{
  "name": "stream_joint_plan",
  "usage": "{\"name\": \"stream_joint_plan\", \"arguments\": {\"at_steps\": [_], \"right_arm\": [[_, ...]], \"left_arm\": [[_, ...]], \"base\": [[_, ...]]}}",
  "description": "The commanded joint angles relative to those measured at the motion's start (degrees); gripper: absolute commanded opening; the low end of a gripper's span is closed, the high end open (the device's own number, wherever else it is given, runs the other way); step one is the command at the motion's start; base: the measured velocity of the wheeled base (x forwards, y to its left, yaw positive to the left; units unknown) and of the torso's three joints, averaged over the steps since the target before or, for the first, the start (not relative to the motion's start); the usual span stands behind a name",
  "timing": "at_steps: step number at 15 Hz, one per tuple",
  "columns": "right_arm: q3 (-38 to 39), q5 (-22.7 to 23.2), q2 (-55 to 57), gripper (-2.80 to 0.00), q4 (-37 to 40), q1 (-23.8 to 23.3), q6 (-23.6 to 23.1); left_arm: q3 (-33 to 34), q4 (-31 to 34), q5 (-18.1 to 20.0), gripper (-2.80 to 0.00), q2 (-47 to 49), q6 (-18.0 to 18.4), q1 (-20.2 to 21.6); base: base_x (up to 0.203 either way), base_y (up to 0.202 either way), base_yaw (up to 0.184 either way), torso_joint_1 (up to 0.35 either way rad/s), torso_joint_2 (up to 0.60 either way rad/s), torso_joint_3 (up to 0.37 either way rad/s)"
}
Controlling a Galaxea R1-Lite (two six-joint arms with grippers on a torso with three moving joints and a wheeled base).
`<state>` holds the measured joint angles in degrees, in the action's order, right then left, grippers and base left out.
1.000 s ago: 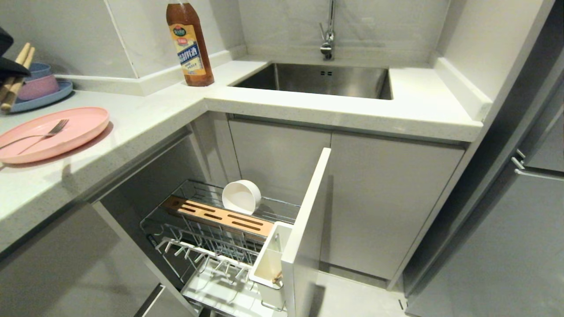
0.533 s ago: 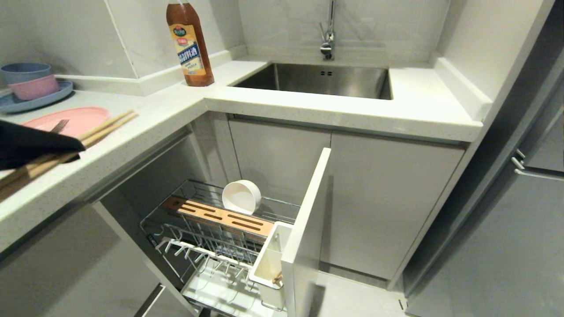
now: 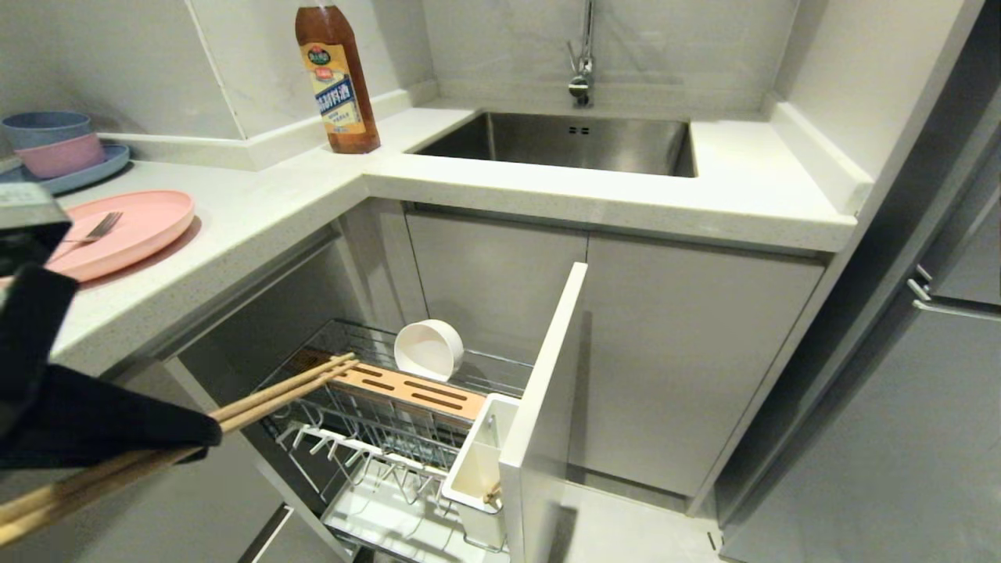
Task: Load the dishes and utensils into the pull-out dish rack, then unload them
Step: Pick up the chopsticks and place it in the cupboard
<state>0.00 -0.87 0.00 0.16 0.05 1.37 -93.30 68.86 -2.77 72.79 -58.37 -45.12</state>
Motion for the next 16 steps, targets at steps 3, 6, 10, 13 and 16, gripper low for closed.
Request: {"name": "stream_joint_plan", "arguments": {"at_steps": [3,6,10,13,16], "right_arm": [[0.15,0.03,0.00,-2.80,0.01,0.04,0.01],[0.18,-0.01,0.00,-2.80,0.02,0.04,0.03],[0.10,-0.01,0.00,-2.80,0.00,0.00,-0.01],[0.14,-0.01,0.00,-2.80,0.00,0.03,-0.02],[0.09,-0.01,0.00,-2.80,-0.04,0.04,0.03]], "left_arm": [[-2.74,3.13,5.34,-2.80,10.08,-0.04,2.54],[-5.25,3.72,13.19,-2.80,16.97,2.66,7.66],[-5.72,3.61,20.15,-2.80,24.44,7.03,13.56],[-5.74,3.57,22.71,-2.80,28.44,7.82,15.10],[-5.26,3.42,24.09,-2.80,31.11,7.92,15.67]], "base": [[0.000,0.000,0.000,0.000,0.00,0.000],[0.000,0.000,0.000,0.000,0.00,0.000],[0.000,0.000,0.000,0.000,0.00,0.000],[0.000,0.000,0.000,0.000,0.00,0.000],[0.000,0.000,0.000,0.000,0.00,0.000]]}}
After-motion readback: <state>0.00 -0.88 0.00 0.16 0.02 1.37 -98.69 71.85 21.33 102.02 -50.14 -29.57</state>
